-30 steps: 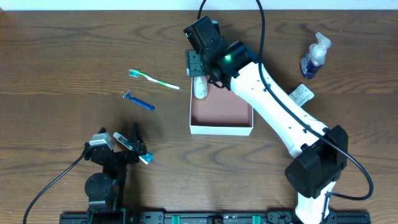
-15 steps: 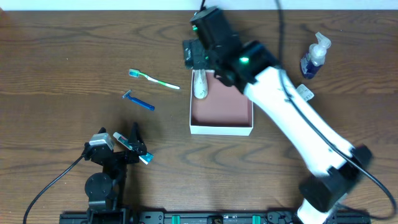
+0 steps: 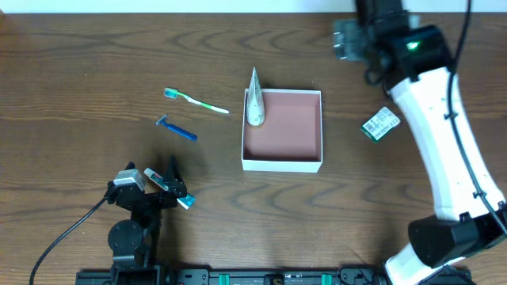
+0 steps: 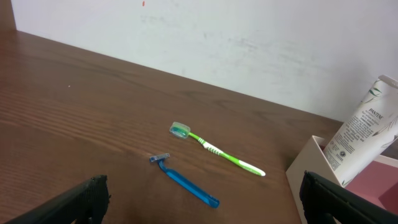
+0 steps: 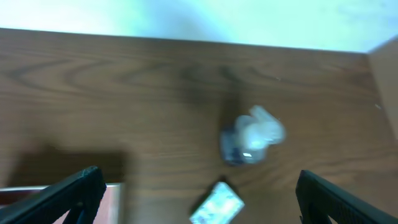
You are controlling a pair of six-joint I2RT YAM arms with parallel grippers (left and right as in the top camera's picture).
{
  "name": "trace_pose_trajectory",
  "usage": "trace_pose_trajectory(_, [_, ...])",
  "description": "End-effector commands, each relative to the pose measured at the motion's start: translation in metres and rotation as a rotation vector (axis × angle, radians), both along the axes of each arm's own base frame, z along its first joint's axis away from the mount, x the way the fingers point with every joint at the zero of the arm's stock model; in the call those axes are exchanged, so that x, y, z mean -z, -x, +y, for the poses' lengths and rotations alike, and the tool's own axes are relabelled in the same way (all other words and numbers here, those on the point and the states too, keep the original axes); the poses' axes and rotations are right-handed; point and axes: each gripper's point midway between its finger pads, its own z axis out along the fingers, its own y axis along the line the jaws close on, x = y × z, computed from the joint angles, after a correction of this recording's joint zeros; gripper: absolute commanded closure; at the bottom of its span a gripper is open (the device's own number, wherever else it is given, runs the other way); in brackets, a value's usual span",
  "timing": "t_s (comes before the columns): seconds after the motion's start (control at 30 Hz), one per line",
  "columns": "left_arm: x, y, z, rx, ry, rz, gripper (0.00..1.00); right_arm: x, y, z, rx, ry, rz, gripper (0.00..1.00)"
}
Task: Pack container
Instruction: 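Move the right gripper to the blue soap pump bottle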
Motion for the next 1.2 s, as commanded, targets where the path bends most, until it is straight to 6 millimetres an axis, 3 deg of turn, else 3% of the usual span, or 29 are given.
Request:
trace_pose_trajectory(0.0, [0.015,0.001,-0.003,0.020,-0.013,0.046,0.02,0.004,-0.009,-0.019,-0.091,-0.005,0.026,0.01])
trace_pose_trajectory(0.17, [0.015,0.001,-0.003,0.020,-0.013,0.046,0.02,0.022,-0.022,-0.059,-0.124,-0.009,0.068,0.01])
trace_pose_trajectory(0.3, [0.015,0.001,-0.003,0.020,-0.013,0.046,0.02,0.049,-0.030,-0.089,-0.128,0.005,0.137,0.01])
trace_pose_trajectory(0.47, [0.015,0.001,-0.003,0.020,-0.013,0.046,0.02,0.083,-0.039,-0.114,-0.140,0.000,0.205,0.01])
trace_pose_trajectory(0.83, [0.015,0.001,-0.003,0.020,-0.013,0.046,0.02,0.151,-0.063,-0.123,-0.192,-0.079,0.277,0.01])
trace_pose_trajectory(1.03, [0.015,0.001,-0.003,0.020,-0.013,0.046,0.02,0.189,-0.064,-0.118,-0.198,-0.133,0.349,0.17])
trace_pose_trajectory(1.17, [0.015,0.001,-0.003,0.020,-0.013,0.046,0.02,0.193,-0.065,-0.117,-0.195,-0.139,0.353,0.28])
